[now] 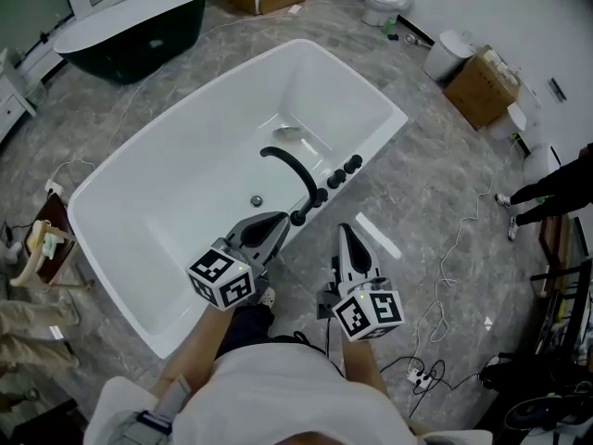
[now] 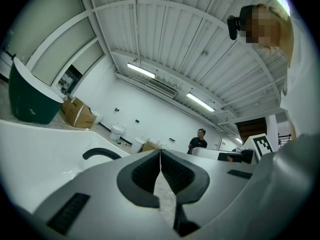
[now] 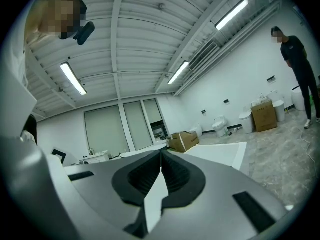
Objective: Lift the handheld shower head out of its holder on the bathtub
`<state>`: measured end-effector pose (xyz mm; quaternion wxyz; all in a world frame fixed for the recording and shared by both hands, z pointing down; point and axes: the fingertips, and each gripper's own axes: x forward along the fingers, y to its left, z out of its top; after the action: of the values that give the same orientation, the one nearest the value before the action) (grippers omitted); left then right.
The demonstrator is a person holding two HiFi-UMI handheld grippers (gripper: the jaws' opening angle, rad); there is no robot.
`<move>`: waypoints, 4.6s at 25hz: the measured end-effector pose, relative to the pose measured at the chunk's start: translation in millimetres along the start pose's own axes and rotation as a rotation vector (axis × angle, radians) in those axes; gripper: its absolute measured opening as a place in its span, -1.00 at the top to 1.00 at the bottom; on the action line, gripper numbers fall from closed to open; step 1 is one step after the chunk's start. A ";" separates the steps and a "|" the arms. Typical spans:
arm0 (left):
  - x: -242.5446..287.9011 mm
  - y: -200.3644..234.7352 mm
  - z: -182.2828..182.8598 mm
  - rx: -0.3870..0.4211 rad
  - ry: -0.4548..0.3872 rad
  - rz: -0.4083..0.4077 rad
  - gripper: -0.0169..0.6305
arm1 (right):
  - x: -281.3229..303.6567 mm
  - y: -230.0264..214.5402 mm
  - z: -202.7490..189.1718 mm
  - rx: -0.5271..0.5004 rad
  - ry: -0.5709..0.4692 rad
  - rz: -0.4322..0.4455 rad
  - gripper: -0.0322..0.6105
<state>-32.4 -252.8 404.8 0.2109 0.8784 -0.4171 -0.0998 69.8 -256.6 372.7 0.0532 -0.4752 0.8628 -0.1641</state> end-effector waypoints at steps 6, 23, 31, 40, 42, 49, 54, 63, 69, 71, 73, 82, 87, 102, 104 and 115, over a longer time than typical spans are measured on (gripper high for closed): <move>15.9 17.2 1.6 0.008 0.008 -0.006 0.91 | 26.1 0.3 -3.4 -0.036 0.003 0.061 0.84; -2.2 39.7 6.1 -0.024 -0.049 0.149 0.91 | 59.8 26.1 -26.6 -0.052 0.133 0.275 0.27; -8.8 58.3 -18.0 -0.068 -0.041 0.245 0.91 | 68.5 30.1 -56.7 -0.090 0.225 0.397 0.27; -15.9 76.7 -47.3 -0.109 -0.031 0.301 0.91 | 77.2 22.3 -112.4 -0.104 0.349 0.415 0.27; -19.2 83.4 -58.9 -0.126 -0.027 0.313 0.91 | 80.3 17.2 -126.7 -0.113 0.376 0.399 0.27; -25.3 102.9 -85.1 -0.145 0.013 0.340 0.91 | 87.7 -0.3 -169.5 -0.104 0.470 0.382 0.27; -24.9 108.4 -107.8 -0.179 0.034 0.335 0.91 | 92.5 -4.5 -204.8 -0.113 0.522 0.381 0.27; -28.4 118.9 -150.3 -0.231 0.057 0.348 0.91 | 93.9 -4.4 -254.4 -0.169 0.586 0.405 0.27; -37.9 136.0 -174.6 -0.256 0.054 0.372 0.91 | 97.4 -7.6 -283.0 -0.184 0.606 0.410 0.27; -41.0 140.2 -181.8 -0.262 0.057 0.380 0.91 | 100.5 -9.8 -290.8 -0.193 0.604 0.397 0.27; -44.0 143.8 -187.9 -0.271 0.055 0.391 0.91 | 104.7 -12.3 -300.4 -0.210 0.609 0.380 0.27; -52.9 147.0 -200.6 -0.302 0.050 0.405 0.91 | 118.1 -18.9 -320.7 -0.259 0.657 0.325 0.42; -53.8 147.0 -200.0 -0.309 0.042 0.406 0.91 | 119.6 -20.0 -319.8 -0.324 0.639 0.292 0.52; -58.2 138.5 -182.7 -0.276 0.054 0.385 0.91 | 110.6 -10.5 -297.2 -0.352 0.608 0.291 0.53; -55.6 134.9 -175.7 -0.265 0.054 0.377 0.91 | 109.4 -8.0 -289.5 -0.353 0.599 0.295 0.53; -42.8 104.5 -138.7 -0.206 0.047 0.340 0.91 | 96.8 4.4 -245.9 -0.370 0.548 0.331 0.54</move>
<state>-82.9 -238.7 575.8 0.3230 0.7713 -0.5418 -0.0841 -47.2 -278.3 608.7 -0.2410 -0.2690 0.9253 -0.1155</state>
